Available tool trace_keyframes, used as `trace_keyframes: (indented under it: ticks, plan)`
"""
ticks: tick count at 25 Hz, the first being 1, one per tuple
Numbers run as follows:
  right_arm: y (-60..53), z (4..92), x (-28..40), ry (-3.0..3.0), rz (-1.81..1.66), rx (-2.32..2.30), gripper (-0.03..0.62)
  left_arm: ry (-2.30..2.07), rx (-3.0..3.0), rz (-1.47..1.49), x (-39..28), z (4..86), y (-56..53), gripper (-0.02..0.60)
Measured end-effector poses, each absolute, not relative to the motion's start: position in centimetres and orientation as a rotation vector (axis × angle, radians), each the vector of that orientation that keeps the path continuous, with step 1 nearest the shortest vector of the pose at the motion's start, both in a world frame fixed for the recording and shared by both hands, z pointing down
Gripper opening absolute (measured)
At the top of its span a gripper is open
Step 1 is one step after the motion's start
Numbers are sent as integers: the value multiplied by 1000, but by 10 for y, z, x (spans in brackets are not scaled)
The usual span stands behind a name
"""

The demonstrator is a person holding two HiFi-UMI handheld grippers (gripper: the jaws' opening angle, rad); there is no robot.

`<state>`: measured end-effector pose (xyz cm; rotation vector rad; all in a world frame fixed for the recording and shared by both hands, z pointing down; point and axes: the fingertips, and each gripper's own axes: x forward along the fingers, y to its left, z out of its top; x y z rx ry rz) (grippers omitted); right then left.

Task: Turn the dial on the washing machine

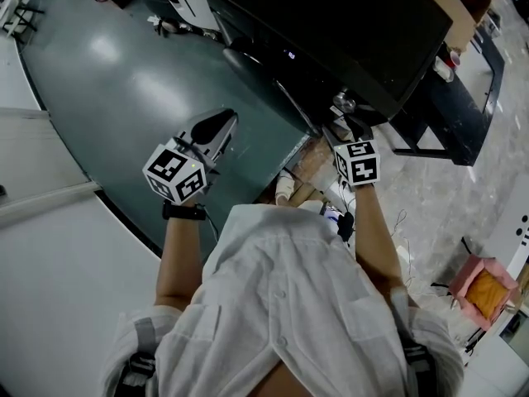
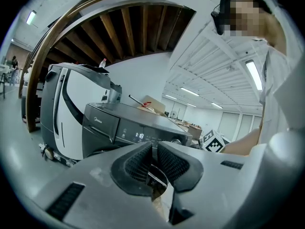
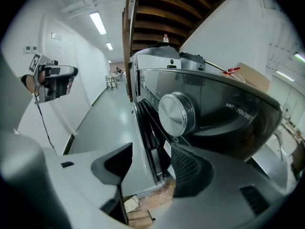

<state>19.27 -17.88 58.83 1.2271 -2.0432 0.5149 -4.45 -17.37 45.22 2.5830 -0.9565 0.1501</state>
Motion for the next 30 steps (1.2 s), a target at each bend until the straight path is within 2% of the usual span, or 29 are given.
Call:
trace_keyframes:
  ticks: [9, 18, 25, 30]
  plan:
    - [-183, 552, 204, -2025, 410, 1262, 253, -940, 2596, 126, -40, 447, -180, 29]
    - [-187, 502, 183, -2109, 256, 1285, 244, -917, 2620, 108, -34, 441, -184, 29]
    - [-188, 532, 202, -1981, 279, 1288, 256, -929, 2620, 104, -42, 440, -182, 29]
    - [-193, 522, 188, -2041, 253, 1267, 275, -926, 2625, 110, -43, 437, -177, 29]
